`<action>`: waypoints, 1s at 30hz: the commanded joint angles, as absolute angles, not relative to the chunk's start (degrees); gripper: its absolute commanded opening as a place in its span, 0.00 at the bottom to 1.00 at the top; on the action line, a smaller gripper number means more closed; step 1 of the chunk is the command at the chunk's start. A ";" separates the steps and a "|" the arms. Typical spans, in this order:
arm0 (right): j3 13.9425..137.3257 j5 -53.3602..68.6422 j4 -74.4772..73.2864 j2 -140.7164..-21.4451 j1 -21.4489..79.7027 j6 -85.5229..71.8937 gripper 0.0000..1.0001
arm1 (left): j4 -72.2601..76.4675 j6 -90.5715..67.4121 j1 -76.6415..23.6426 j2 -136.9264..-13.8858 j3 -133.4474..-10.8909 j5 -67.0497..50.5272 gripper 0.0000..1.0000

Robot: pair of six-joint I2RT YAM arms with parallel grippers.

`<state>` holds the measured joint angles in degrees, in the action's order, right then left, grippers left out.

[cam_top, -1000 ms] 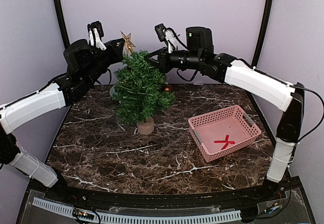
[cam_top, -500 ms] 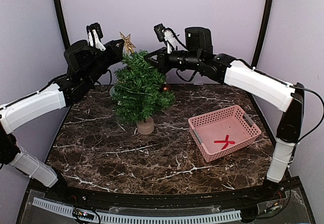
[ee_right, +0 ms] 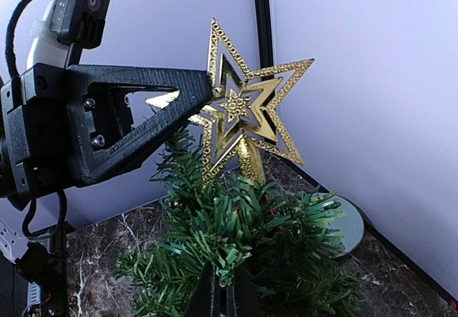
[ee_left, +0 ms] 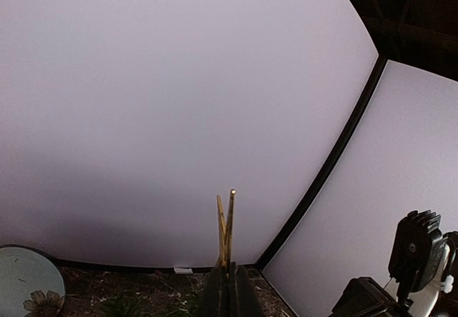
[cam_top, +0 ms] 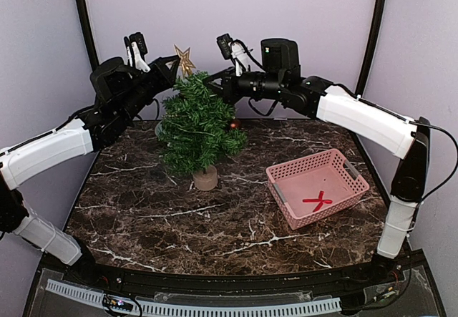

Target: Decorate the small christmas tree

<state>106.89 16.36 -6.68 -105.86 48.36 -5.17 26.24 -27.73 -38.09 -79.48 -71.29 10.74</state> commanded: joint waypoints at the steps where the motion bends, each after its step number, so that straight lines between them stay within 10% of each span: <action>1: 106.41 15.45 -6.40 -105.38 49.00 -5.02 0.00 | 27.20 -28.16 -38.01 -78.69 -71.37 6.73 0.00; 30: 106.63 15.86 -7.09 -106.19 48.96 -4.24 0.00 | 20.62 -27.86 -38.05 -77.83 -70.04 8.16 0.00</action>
